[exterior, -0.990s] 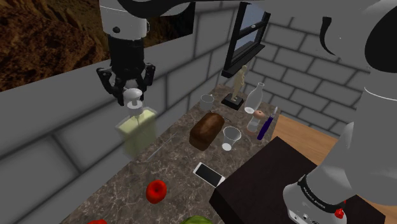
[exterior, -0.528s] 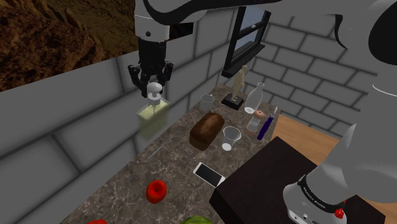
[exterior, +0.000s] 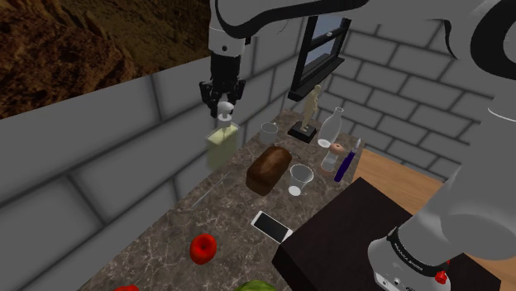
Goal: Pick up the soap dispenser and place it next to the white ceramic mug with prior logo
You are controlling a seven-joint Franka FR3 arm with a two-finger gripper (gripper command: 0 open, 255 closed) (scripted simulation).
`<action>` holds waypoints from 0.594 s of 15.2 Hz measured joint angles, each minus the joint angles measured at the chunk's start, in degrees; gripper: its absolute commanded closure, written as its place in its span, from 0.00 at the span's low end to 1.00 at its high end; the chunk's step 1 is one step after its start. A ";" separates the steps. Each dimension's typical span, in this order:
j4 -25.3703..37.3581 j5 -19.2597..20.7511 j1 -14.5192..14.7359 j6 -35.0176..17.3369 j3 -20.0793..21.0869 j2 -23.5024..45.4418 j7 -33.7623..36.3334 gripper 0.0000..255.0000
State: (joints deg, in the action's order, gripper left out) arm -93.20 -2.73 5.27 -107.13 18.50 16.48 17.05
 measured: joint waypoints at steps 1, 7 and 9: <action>0.50 0.04 -0.74 0.19 -0.45 0.47 -1.19 1.00; 0.59 0.15 -5.31 -1.01 -3.06 2.53 -8.41 1.00; 1.37 0.28 -6.60 -1.12 -3.82 3.67 -10.50 1.00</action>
State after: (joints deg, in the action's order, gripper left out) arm -91.83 -2.46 -1.32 -108.25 14.68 20.15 6.55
